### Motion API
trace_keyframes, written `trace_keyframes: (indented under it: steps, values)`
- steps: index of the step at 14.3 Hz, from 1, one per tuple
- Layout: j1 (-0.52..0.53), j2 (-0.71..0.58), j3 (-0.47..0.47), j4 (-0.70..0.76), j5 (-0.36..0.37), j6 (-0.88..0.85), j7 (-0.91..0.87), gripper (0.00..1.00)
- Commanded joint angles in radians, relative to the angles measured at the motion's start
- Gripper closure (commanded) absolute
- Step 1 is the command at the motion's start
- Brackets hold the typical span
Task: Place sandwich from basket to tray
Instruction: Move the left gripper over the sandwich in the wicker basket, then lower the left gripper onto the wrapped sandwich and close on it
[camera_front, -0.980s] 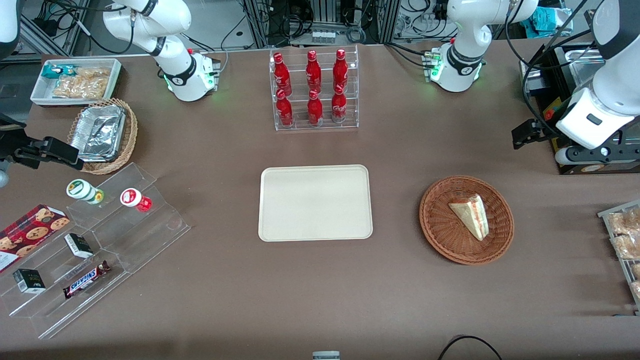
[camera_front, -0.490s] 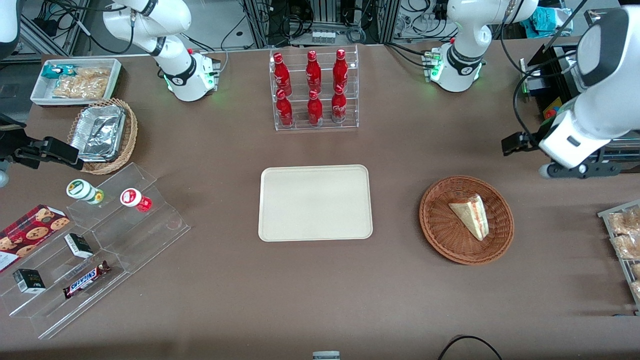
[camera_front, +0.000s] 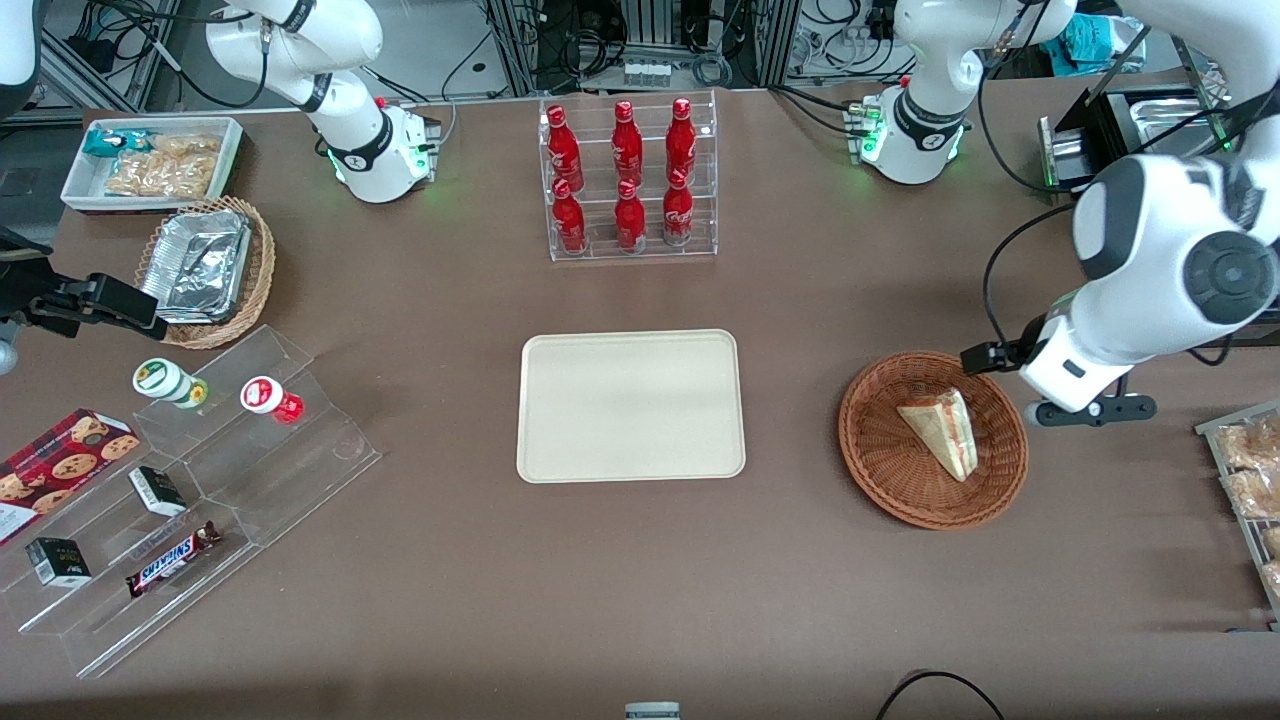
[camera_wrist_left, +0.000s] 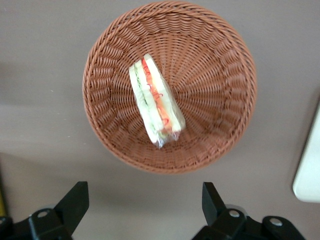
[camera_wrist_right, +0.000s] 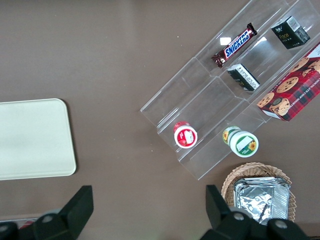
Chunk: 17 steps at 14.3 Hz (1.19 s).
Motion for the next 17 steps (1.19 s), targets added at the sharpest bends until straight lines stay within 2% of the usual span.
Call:
trace_keyframes:
  steps: [1, 9, 13, 14, 15, 16, 17]
  values:
    - [0.001, -0.008, -0.003, -0.117, 0.013, 0.164, -0.087, 0.00]
    - [0.004, 0.090, -0.001, -0.237, 0.010, 0.480, -0.452, 0.00]
    - [0.004, 0.147, -0.001, -0.244, 0.010, 0.529, -0.489, 0.00]
    - [0.004, 0.160, -0.001, -0.244, 0.005, 0.546, -0.492, 0.10]
    - [0.006, 0.171, -0.001, -0.243, 0.004, 0.552, -0.524, 0.41]
    - [0.004, 0.176, -0.001, -0.240, 0.005, 0.551, -0.566, 0.66]
    - [0.004, 0.176, -0.001, -0.235, 0.005, 0.549, -0.601, 0.84]
